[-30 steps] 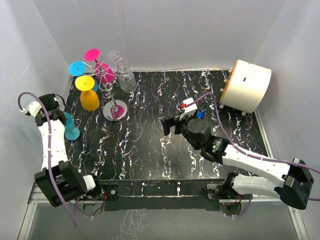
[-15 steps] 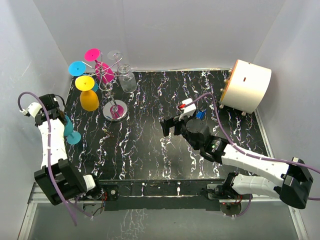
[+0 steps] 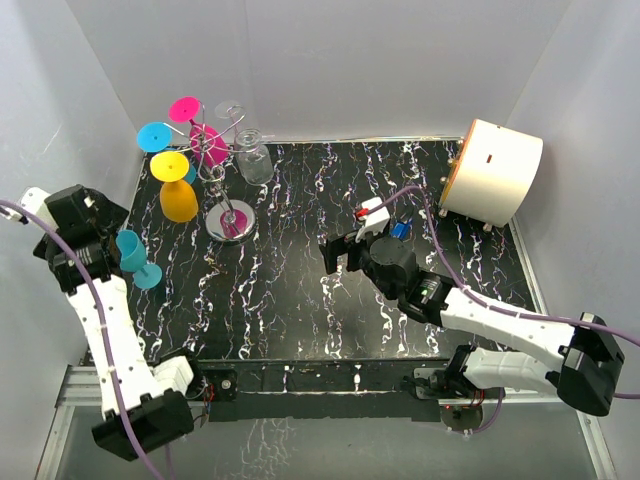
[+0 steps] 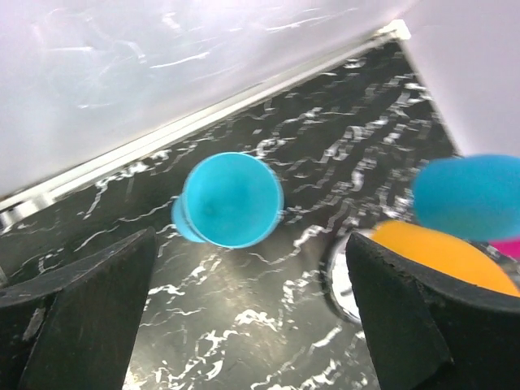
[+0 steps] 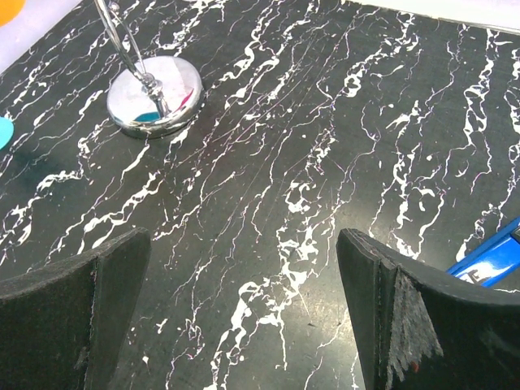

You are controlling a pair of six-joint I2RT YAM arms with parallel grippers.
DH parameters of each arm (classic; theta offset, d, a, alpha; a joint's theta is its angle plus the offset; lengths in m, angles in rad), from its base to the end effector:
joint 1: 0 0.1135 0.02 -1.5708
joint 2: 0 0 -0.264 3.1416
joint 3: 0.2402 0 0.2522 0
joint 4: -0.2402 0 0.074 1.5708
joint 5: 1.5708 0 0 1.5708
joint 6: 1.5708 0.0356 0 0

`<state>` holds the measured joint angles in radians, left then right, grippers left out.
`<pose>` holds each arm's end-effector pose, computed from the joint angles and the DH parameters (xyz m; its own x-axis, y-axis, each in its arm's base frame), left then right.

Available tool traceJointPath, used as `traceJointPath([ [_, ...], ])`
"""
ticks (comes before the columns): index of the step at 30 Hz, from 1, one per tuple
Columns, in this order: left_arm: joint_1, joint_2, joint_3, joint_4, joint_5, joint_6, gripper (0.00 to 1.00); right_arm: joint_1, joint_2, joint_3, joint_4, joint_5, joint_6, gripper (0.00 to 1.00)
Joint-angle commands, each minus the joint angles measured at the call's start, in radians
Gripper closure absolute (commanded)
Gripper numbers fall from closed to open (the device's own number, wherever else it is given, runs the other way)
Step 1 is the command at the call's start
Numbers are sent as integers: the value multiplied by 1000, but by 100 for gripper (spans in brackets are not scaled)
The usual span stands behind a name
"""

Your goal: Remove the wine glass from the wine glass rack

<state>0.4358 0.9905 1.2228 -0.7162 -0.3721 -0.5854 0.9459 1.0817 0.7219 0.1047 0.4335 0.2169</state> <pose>0.1710 0.0939 0.3992 0.0269 -0.5552 -0.8313 -0.8040 0.4821 -0.3481 0.1579 0.1934 0.2896 -0.2514 -0.0147 -0.9678 -0.4548 0.8844 0.1047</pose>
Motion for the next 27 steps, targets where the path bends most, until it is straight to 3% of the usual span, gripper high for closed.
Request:
traceJointPath([
  [1, 4, -76, 55, 21, 247, 77, 1, -6, 10, 44, 19, -17, 33, 2],
  [7, -17, -68, 135, 39, 553, 159, 1, -7, 44, 78, -2, -6, 103, 2],
  [12, -104, -37, 289, -14, 500, 260, 1, -41, 77, 131, -35, -10, 110, 2],
  [16, -172, -16, 414, -53, 496, 311, 1, -149, 93, 182, -77, -112, 130, 2],
  [21, -194, 0, 422, -30, 589, 324, 1, -301, 105, 240, -117, -256, 166, 2],
  [27, -279, 20, 480, -30, 653, 317, 1, -368, 100, 329, -204, -276, 166, 2],
])
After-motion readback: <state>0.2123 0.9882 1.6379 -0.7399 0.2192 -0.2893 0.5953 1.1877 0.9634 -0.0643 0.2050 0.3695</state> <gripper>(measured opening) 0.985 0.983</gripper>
